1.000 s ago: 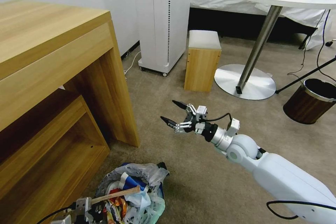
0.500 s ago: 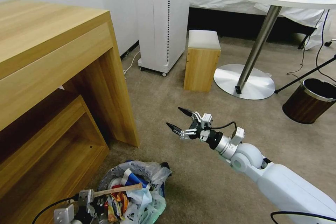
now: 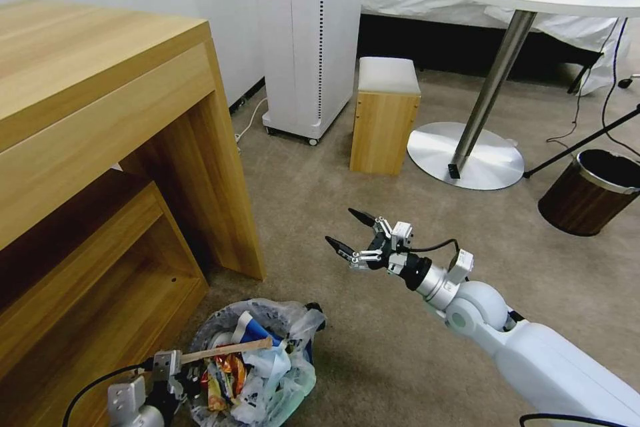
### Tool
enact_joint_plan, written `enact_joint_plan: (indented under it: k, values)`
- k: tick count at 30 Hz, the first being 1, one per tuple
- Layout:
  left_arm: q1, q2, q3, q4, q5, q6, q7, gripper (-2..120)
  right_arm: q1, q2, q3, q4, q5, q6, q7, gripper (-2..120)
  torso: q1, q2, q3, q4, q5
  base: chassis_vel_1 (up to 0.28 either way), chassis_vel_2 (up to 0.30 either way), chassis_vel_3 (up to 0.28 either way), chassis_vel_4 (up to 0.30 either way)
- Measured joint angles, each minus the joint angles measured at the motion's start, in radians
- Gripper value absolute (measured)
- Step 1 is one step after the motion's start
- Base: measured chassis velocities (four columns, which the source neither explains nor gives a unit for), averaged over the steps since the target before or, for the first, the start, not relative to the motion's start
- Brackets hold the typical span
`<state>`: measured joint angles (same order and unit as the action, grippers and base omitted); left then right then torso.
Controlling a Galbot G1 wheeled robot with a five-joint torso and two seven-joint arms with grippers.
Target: Pick up the trash bin and place the garbage on the floor into it.
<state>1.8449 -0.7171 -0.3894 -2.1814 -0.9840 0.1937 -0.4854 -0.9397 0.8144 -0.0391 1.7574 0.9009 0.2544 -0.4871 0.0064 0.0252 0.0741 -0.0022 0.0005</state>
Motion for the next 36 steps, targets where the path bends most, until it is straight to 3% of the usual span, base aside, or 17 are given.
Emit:
enact_joint_plan:
  k: [18, 31, 36]
  values:
    - [-0.125, -0.032, 0.093, 0.072, -0.008, -0.030, -0.039, 0, -0.076, 0.015, 0.084, -0.017, -0.026, 0.002, -0.012, 100, 0.000, 0.000, 0.000, 0.0003, 0.0006, 0.000, 0.000, 0.000, 0.000]
    - [-0.057, 0.011, 0.042, 0.042, 0.003, -0.004, -0.029, 0, -0.093, 0.032, 0.085, -0.037, -0.049, 0.008, -0.024, 100, 0.000, 0.000, 0.000, -0.0006, -0.0014, 0.000, 0.000, 0.000, 0.000]
    - [0.007, -0.012, 0.023, 0.019, 0.044, 0.003, -0.011, 20, -0.088, 0.033, 0.072, -0.042, -0.053, 0.008, -0.032, 100, 0.000, 0.000, 0.000, 0.0002, -0.0013, 0.000, 0.000, 0.000, 0.000]
